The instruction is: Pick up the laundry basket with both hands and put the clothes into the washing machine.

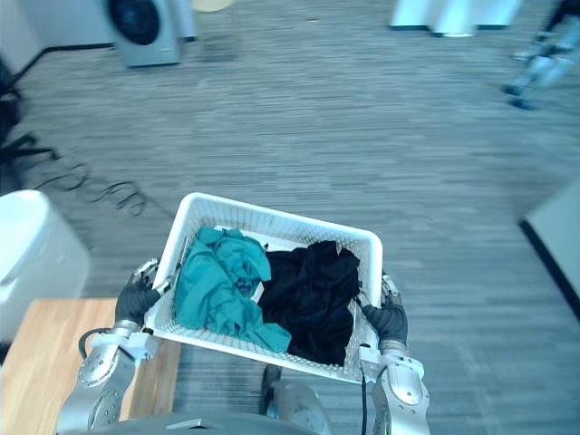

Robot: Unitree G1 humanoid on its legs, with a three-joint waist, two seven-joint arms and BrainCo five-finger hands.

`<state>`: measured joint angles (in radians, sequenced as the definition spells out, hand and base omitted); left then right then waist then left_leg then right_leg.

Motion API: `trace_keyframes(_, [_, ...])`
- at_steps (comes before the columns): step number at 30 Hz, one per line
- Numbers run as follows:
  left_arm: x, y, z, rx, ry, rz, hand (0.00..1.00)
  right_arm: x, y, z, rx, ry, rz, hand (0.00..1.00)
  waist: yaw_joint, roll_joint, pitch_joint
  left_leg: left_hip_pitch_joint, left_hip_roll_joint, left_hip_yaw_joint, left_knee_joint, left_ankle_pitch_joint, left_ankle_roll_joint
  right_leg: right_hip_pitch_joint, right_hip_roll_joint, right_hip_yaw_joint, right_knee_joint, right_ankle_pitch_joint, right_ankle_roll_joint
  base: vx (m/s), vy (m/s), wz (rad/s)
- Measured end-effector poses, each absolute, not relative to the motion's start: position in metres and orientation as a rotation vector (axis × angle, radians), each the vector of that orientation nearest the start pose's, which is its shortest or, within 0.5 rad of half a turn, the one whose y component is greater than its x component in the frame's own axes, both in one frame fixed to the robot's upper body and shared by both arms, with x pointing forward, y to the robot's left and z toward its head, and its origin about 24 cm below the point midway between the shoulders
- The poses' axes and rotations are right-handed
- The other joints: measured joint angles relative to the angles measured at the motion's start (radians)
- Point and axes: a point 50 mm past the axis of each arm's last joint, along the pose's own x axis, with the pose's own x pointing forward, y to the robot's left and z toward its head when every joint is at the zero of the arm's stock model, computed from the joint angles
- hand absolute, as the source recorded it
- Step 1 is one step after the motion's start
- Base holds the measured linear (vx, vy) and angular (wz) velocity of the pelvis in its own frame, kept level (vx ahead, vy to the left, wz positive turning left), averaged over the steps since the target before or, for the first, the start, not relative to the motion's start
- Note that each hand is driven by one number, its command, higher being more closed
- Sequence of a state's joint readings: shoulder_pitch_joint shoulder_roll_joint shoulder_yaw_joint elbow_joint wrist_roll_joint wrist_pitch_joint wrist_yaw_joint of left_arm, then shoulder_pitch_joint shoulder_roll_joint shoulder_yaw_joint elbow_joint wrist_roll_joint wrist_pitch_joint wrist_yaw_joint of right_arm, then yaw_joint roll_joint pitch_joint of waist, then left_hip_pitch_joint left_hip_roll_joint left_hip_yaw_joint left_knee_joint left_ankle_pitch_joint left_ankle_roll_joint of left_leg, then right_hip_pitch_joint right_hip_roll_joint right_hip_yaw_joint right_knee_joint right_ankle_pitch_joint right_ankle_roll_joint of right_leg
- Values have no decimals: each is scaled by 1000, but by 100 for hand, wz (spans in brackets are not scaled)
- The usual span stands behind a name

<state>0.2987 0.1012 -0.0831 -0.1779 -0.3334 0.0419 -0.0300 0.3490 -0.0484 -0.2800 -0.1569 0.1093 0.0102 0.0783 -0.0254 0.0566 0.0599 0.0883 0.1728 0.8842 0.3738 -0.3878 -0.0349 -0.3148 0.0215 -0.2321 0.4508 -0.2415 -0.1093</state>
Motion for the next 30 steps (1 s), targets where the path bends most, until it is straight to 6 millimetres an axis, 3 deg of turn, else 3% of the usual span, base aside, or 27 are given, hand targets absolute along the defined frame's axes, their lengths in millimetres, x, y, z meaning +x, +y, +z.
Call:
trace_keyframes(1, [196, 159, 8, -233, 188, -33, 100, 168, -239, 1, 9, 216, -282, 100, 0, -21, 15, -12, 24, -24, 75, 3, 17, 14, 13, -1, -25, 45, -24, 37, -200, -77])
trace_keyframes(2, [196, 159, 4, -219, 211, -33, 100, 164, -240, -3, 10, 241, -287, 100, 6, -21, 17, -48, 42, -120, 128, -2, 35, 38, 32, 14, -52, 69, -40, 13, -219, -78])
trace_keyframes(5, [193, 154, -1, -219, 236, -34, 100, 162, -244, -4, -21, 260, -275, 100, 25, -13, 19, -108, 33, -421, 142, 5, 15, 106, 64, 28, -136, 94, -18, -57, -117, -48])
trace_keyframes(6, [193, 153, 0, -220, 234, -34, 100, 162, -244, -4, -21, 259, -277, 100, 28, -12, 15, -115, 33, -449, 116, 21, 11, 119, 67, 29, -159, 101, -7, -125, -55, -20])
trace_keyframes(10, [196, 151, 3, -211, 221, -41, 100, 164, -247, 0, -43, 246, -276, 100, 37, -3, -3, -119, -6, -457, -31, 89, 10, 137, 52, 34, -239, 138, 48, -50, 24, 6])
trace_keyframes(15, [196, 151, 3, -191, 218, -40, 100, 164, -246, -1, -39, 249, -274, 100, 50, -3, -3, -123, -63, -493, -107, 148, 26, 139, 13, 19, -267, 189, 37, -16, 71, 26])
trace_keyframes(19, [197, 154, 4, -186, 216, -31, 100, 166, -243, -1, -36, 246, -263, 100, 64, -3, -4, -132, -79, -510, -110, 152, 35, 140, -1, 19, -273, 199, 41, -1, 83, 17])
trace_keyframes(21, [197, 156, 4, -183, 215, -20, 100, 167, -241, -1, -33, 248, -253, 100, 60, -2, -2, -152, -67, -526, -66, 131, 27, 140, 3, 18, -262, 171, 60, 10, 52, 19])
trace_keyframes(23, [197, 160, 4, -179, 212, -5, 100, 169, -237, -1, -29, 246, -239, 100, 61, -9, 15, -218, -28, -532, 135, 120, 15, 146, 4, 19, -244, 139, 45, -6, 35, 14])
trace_keyframes(25, [196, 160, 3, -180, 217, 0, 100, 171, -238, 0, -20, 238, -234, 100, 79, -9, 45, -321, 35, -552, 425, 174, 23, 195, 2, 24, -224, 118, 36, 31, 63, -11])
trace_keyframes(28, [197, 160, 5, -181, 209, 2, 100, 175, -238, 3, -11, 220, -240, 100, 76, -1, 42, -343, 34, -563, 439, 123, 25, 204, -11, 26, -220, 111, 33, 65, 95, 0])
trace_keyframes(30, [201, 159, 8, -184, 188, 6, 100, 182, -237, 7, -13, 195, -249, 100, 74, -11, 47, -372, -20, -594, 301, 83, 21, 185, -57, 39, -205, 106, 42, 84, 193, 4])
